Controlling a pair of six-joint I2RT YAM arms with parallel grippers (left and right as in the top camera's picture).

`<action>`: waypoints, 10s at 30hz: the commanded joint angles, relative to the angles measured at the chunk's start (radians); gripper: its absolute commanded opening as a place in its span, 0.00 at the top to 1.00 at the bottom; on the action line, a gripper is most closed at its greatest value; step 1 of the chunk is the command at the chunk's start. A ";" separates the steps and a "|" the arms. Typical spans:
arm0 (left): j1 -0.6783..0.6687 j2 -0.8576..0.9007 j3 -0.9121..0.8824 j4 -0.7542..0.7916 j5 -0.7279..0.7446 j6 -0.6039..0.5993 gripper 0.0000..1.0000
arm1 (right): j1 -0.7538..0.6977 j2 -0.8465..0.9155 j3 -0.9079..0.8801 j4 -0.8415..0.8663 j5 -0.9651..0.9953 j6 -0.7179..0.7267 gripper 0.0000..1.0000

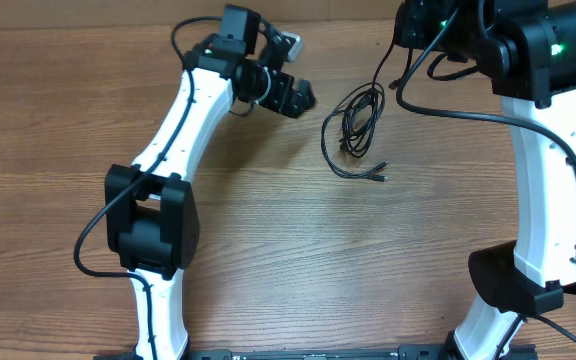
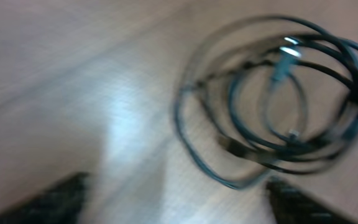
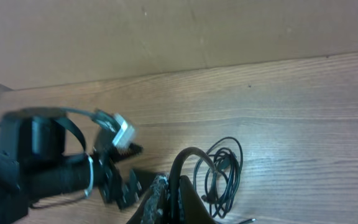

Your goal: Untangle cables

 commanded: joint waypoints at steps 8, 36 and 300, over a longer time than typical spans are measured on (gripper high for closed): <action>-0.198 -0.048 0.010 -0.081 -0.077 0.035 0.00 | -0.009 -0.035 0.027 0.021 0.010 0.000 0.96; -0.380 -0.291 -0.511 0.518 -0.328 -0.204 0.00 | -0.074 -0.035 0.027 0.000 -0.053 -0.004 0.96; 0.216 -0.273 0.550 -0.381 -0.308 -0.189 0.01 | -0.242 0.074 -0.193 0.185 -0.249 -0.102 0.96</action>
